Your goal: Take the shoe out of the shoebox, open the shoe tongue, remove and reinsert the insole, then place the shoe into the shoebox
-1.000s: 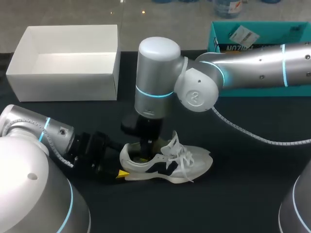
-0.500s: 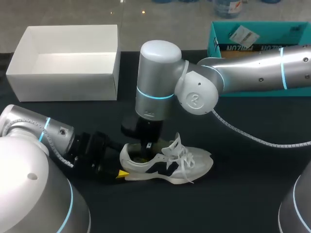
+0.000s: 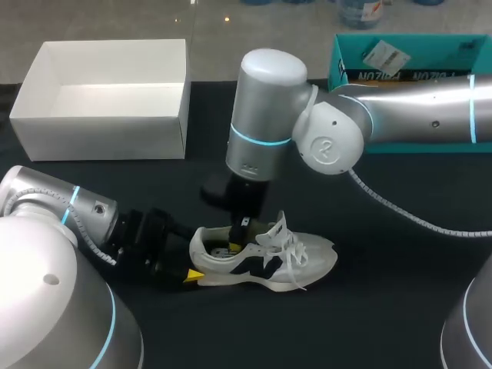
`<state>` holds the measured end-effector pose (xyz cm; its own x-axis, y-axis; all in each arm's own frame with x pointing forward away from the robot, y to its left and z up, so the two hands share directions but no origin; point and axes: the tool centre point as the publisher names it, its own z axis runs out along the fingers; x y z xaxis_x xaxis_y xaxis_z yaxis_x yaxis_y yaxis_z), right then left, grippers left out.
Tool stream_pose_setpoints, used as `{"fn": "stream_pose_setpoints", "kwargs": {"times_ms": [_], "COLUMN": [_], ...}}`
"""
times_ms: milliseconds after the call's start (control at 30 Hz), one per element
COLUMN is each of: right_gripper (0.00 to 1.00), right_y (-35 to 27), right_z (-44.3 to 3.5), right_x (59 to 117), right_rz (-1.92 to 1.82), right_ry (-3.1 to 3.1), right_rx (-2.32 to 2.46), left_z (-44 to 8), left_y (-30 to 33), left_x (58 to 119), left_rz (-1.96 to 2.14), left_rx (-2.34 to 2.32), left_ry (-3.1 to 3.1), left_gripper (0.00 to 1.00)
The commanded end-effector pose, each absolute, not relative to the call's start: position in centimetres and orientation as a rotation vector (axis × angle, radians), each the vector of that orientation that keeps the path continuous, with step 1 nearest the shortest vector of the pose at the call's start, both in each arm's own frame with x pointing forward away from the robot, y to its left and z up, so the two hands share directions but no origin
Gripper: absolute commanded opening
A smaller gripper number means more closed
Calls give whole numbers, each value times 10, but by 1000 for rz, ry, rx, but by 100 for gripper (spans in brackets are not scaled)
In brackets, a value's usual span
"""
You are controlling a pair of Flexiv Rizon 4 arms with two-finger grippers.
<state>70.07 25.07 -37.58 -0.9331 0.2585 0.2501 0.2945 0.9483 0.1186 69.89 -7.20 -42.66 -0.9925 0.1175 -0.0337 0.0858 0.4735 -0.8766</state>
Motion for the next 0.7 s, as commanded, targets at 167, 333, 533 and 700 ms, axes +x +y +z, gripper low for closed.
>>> {"fn": "stream_pose_setpoints", "kwargs": {"times_ms": [167, 333, 533, 700], "right_gripper": [0, 0, 0, 0], "right_y": [238, 242, 248, 250], "right_z": [-355, -356, -362, -369], "right_x": [698, 700, 708, 712], "right_rz": [-226, -219, -184, -169], "right_ry": [-2911, -2923, -2948, -2976], "right_rx": [-432, -427, -410, -398], "left_z": [-436, -436, -436, -436], "left_y": [-76, -76, -76, -76], "left_x": [694, 694, 694, 694], "left_rz": [1582, 1582, 1582, 1582], "left_rx": [-184, -184, -184, -184], "left_ry": [-2673, -2673, -2673, -2673], "left_gripper": [0, 0, 0, 0]}}
